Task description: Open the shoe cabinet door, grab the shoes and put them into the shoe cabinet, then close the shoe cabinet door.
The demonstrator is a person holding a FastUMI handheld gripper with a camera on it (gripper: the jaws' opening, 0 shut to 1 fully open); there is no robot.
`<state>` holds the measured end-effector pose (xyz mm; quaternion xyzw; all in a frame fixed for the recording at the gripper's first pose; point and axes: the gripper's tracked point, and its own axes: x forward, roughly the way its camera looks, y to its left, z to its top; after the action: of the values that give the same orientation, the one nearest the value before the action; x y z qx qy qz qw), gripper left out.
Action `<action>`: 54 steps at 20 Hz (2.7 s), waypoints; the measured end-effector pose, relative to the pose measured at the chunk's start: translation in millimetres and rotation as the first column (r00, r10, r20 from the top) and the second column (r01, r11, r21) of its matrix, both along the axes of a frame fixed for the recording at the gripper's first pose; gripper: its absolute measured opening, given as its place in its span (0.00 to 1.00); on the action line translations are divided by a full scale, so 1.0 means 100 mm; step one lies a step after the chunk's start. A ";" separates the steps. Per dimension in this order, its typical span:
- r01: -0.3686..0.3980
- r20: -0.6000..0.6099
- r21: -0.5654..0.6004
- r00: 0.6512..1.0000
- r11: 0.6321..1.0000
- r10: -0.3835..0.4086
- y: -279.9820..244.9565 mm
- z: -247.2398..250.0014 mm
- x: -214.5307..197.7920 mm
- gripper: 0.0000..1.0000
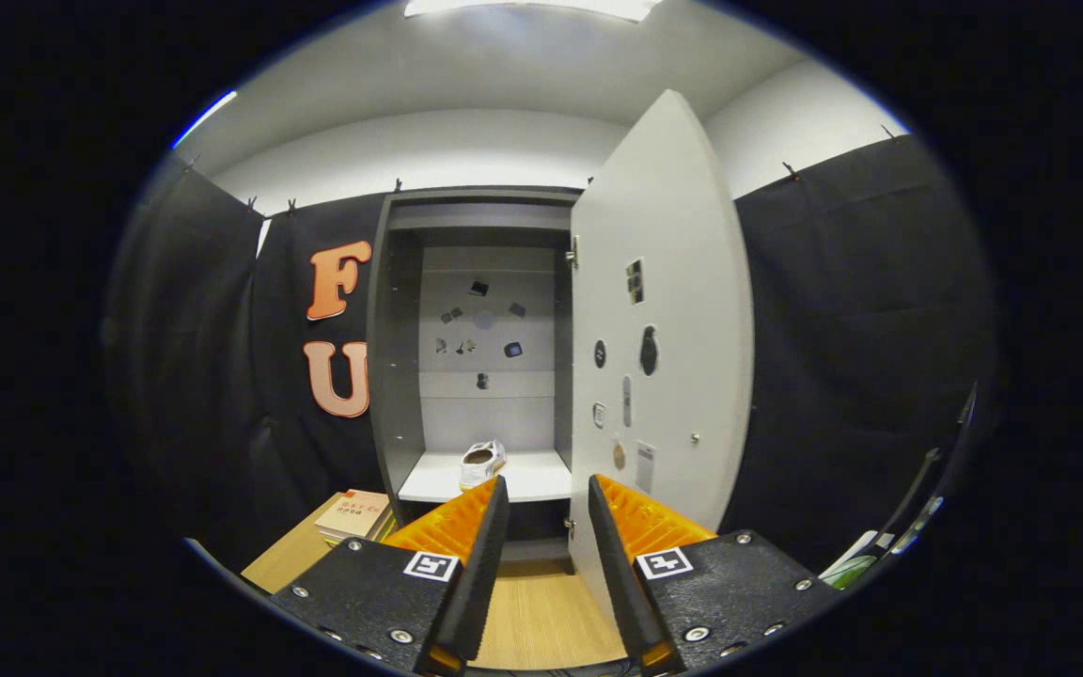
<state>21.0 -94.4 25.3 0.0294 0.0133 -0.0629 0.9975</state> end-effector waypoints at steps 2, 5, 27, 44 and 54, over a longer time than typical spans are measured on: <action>0.057 -0.008 0.001 0.998 0.998 -0.057 -0.30 -0.04 -0.15 0.56; 0.129 -0.021 0.002 0.991 0.992 -0.129 -0.71 -0.08 -0.32 0.57; 0.071 -0.057 0.094 0.996 0.993 -0.066 -1.44 -0.44 0.34 0.75; -0.196 0.005 0.011 0.981 0.981 0.196 -0.38 -0.22 0.33 0.74; -0.429 0.039 0.052 0.903 0.902 0.427 0.69 -0.22 0.73 0.74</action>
<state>93.9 -25.0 3.3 0.0561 0.0081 0.1585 0.9857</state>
